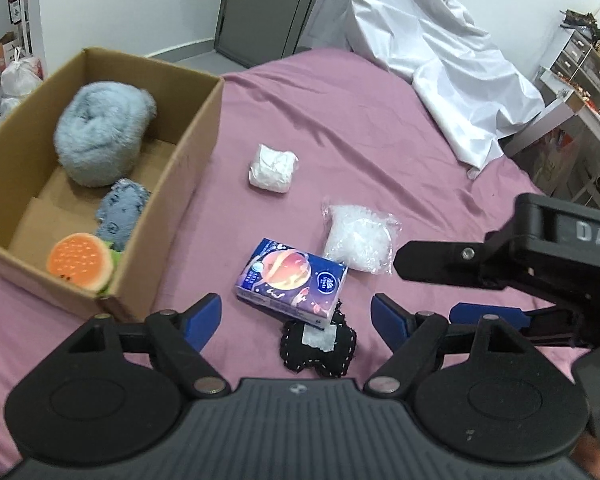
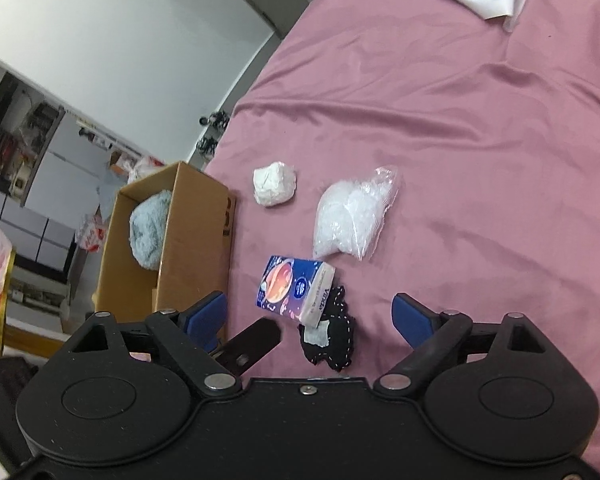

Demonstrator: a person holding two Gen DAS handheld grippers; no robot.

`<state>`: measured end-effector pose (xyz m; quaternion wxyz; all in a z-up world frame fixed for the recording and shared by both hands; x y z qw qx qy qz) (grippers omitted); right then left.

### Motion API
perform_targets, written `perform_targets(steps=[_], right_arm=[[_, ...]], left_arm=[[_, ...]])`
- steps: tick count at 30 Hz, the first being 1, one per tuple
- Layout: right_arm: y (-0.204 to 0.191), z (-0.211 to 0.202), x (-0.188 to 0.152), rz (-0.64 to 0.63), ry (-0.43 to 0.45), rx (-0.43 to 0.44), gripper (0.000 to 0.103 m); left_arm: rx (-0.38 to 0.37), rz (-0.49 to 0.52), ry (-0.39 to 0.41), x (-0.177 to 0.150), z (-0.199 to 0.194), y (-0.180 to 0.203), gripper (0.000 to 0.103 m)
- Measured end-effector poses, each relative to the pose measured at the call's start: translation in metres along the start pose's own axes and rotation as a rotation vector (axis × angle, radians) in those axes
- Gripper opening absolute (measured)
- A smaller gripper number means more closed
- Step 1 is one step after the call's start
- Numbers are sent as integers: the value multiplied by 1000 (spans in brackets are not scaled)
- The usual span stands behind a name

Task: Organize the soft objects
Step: 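Lower the left gripper to the blue tissue pack while the right approaches the black plush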

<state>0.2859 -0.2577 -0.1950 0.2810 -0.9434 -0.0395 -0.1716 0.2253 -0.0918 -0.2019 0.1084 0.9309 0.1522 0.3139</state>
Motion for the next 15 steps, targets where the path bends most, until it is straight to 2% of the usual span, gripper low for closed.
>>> perform_targets(steps=[15], right_arm=[[15, 31, 0, 71, -109, 19, 78]], left_arm=[[1, 17, -37, -1, 58, -5, 82]])
Point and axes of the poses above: each gripper's, at about its wrist camera, not at the fingertips, and z roughly the way its jaws point, y to its right, x to its top, the point moved 6 cm from there along z, roughly the way its jaws point, and after that the axes turned 3 degrees about -x, right-handed, at the moved point
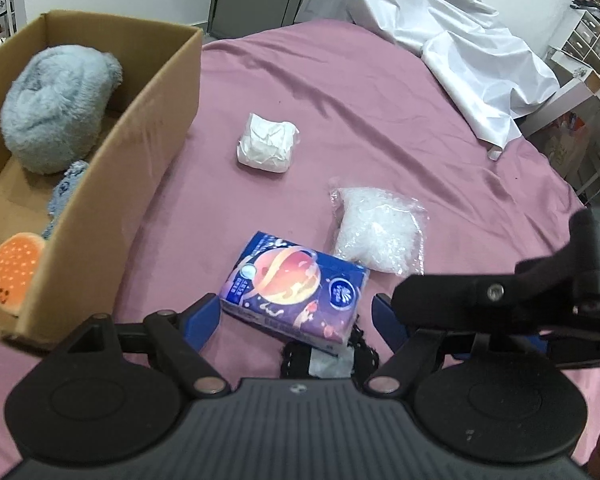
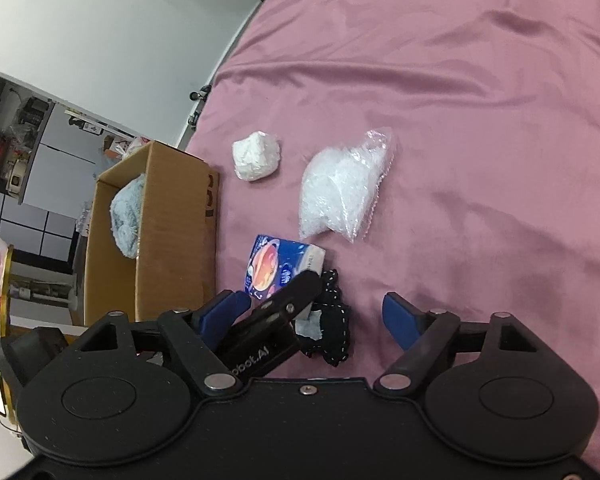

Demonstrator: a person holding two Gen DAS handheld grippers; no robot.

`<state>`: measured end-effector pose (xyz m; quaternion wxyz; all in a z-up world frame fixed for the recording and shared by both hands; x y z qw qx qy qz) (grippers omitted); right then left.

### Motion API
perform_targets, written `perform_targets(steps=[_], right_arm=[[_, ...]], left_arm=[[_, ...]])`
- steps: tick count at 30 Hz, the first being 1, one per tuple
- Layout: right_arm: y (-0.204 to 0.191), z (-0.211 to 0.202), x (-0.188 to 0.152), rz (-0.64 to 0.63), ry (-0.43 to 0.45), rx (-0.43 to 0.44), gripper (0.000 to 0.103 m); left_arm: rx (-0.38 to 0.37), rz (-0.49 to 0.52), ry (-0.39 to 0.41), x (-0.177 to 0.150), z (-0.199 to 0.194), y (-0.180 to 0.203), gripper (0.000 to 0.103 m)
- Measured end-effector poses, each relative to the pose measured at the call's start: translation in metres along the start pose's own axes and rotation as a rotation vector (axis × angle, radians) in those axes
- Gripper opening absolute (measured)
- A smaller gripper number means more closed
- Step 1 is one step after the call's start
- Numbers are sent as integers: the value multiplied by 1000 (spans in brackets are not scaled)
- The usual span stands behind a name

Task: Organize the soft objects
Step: 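Lower the left gripper to the blue tissue pack while the right approaches the black plush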

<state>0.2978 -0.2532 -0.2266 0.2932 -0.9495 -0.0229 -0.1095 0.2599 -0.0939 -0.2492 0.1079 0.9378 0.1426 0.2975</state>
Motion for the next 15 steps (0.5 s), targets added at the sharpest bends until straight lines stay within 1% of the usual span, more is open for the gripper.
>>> perform_targets(steps=[2, 4, 6, 9, 12, 15], right_arm=[[3, 2, 2, 22, -8, 7, 74], [5, 4, 4, 40, -13, 12, 70], [7, 7, 6, 51, -17, 20, 69], [7, 10, 7, 61, -32, 22, 68], [7, 13, 7, 67, -42, 28, 67], [9, 16, 8, 72, -49, 11, 67]], left_arm=[[4, 9, 12, 0, 4, -1, 82], [-1, -9, 14, -2, 8, -3, 80], [-11, -38, 25, -3, 8, -7, 79], [-10, -35, 37, -4, 7, -7, 78], [-9, -55, 39, -5, 5, -9, 78], [0, -66, 37, -8, 0, -12, 77]])
Point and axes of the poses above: each gripper's, at about its wrist camera, not at the fingertips, and z roughly the way its jaws point, y to its right, x to its top, the point moved 6 cm from there along z, roughly the way its jaws point, and after that the axes turned 3 degrees about -x, right-handed, at the moved point
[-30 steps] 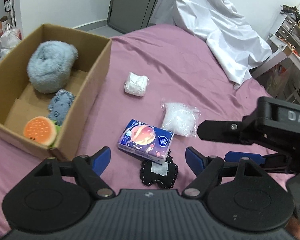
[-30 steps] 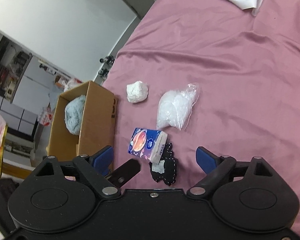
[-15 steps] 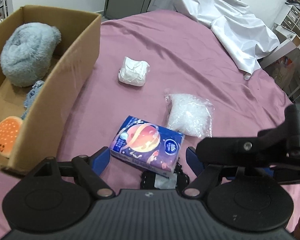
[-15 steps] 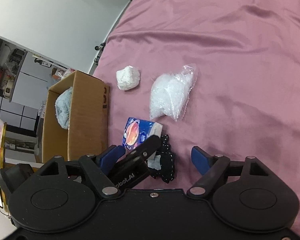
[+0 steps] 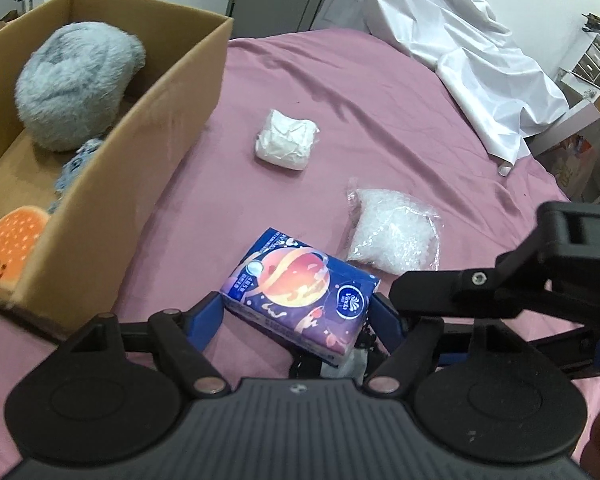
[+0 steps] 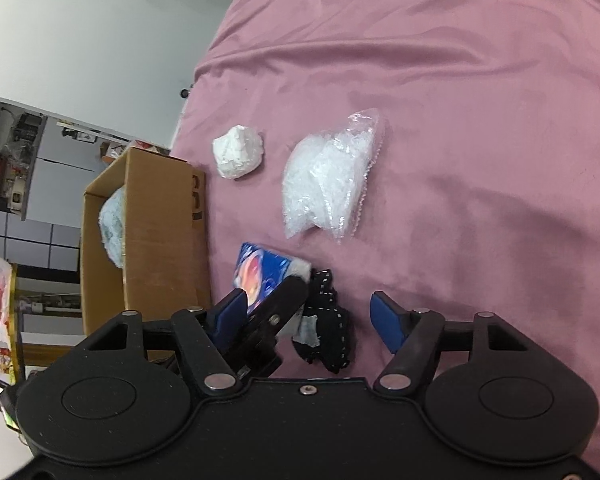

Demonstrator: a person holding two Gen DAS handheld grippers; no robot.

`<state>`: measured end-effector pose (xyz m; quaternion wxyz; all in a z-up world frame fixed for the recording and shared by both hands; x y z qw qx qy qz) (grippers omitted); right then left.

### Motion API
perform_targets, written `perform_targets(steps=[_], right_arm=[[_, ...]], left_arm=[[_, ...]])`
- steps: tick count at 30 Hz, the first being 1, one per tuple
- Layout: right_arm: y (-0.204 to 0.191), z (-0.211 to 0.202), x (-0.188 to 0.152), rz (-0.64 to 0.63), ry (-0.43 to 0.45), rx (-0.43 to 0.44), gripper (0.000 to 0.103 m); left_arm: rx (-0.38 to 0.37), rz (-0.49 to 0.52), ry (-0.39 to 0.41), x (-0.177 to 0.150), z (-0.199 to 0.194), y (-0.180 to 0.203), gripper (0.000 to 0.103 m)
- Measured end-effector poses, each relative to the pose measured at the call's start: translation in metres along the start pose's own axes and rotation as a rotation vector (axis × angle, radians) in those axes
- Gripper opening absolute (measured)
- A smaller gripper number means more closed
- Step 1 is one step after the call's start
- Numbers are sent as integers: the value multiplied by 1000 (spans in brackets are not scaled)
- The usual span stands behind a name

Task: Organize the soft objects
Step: 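Lower the left gripper to the blue tissue pack while the right approaches the black plush, then lift the tissue pack with the left gripper while the right lifts the black plush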

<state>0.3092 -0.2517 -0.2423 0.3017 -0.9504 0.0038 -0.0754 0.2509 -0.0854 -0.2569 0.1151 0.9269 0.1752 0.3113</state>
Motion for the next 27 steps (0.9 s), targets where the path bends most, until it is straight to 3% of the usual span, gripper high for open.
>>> perform_targets(steps=[13, 17, 21, 23, 24, 27], right_arm=[[-11, 17, -7, -62, -41, -50, 60], [-10, 24, -10, -69, -60, -79, 60], [-12, 32, -12, -81, -68, -96, 57], [-15, 35, -14, -105, -66, -105, 46], [-16, 36, -16, -112, -73, -105, 27], [-19, 31, -20, -123, -68, -85, 19]], left_arm=[[14, -47, -33, -16, -24, -13, 77], [56, -88, -87, -22, -27, -19, 77], [43, -86, -95, -23, -37, -16, 78], [37, -92, -92, -23, -44, -16, 78], [35, -95, -89, -22, -47, -16, 78], [37, -90, -77, -20, -57, -16, 78]])
Point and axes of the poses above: each gripper's, at about its wrist camera, not at the fingertips, and z roughly the way its jaws point, y to its right, x to its top, the point moved 6 cm from there along z, roughly the way its jaws point, and after that the axes turned 3 degrees about -x, right-handed, at the moved point
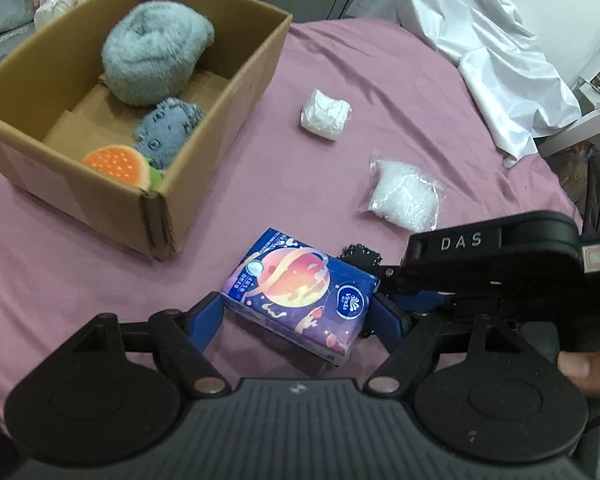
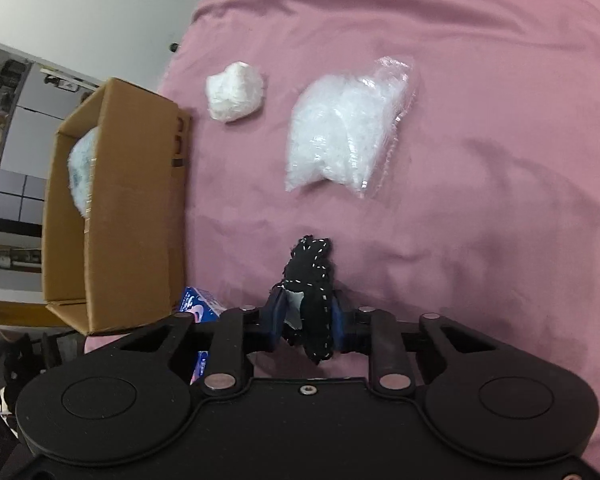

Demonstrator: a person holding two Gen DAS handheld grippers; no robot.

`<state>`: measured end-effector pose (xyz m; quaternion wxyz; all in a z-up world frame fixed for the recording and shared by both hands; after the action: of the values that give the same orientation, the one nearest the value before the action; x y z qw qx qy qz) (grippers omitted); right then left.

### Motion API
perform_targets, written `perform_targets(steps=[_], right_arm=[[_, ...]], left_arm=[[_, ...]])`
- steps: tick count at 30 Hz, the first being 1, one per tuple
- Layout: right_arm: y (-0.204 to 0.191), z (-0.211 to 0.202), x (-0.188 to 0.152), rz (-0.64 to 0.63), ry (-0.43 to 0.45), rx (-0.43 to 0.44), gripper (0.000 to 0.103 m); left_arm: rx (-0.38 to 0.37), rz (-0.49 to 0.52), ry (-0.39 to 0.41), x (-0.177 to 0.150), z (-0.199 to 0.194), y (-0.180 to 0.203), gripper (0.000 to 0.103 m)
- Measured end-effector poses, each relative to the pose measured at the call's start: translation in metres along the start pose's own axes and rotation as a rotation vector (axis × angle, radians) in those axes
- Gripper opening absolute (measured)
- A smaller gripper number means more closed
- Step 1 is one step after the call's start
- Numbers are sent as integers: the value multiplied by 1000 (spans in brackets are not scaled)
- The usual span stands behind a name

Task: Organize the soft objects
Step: 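Lift the tissue pack with the left gripper while the right lifts the black plush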

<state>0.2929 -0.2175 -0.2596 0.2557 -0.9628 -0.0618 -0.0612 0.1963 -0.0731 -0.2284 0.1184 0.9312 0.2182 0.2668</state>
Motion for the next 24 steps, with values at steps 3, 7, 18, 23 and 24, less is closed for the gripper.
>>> perform_targets(steps=[3, 7, 18, 23, 24], right_arm=[[-7, -13, -1, -27, 48, 30, 15], [-13, -29, -2, -42, 102, 56, 14], [-21, -60, -6, -55, 220, 90, 14], [-31, -72, -8, -94, 275, 103, 14], [-32, -74, -9, -100, 284, 101, 14]], left_arm=[[-3, -6, 6, 1, -11, 0, 78], [-11, 9, 35, 4, -28, 5, 78], [-33, 19, 122, 14, -74, 9, 78], [-35, 24, 176, 21, -97, 7, 78], [-36, 24, 183, 23, -100, 6, 78]])
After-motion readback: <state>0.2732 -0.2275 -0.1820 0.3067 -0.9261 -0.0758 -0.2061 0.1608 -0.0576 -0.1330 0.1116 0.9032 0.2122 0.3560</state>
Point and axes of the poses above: each gripper's, at about its wrist camera, not at the fingertips, and z roughly the way its jaws point, y to its right, x to its top, the point moved 6 cm from there along z, roughly the way its jaws point, and after that the axes turned 3 degrees about -x, right-handed, at the moved point
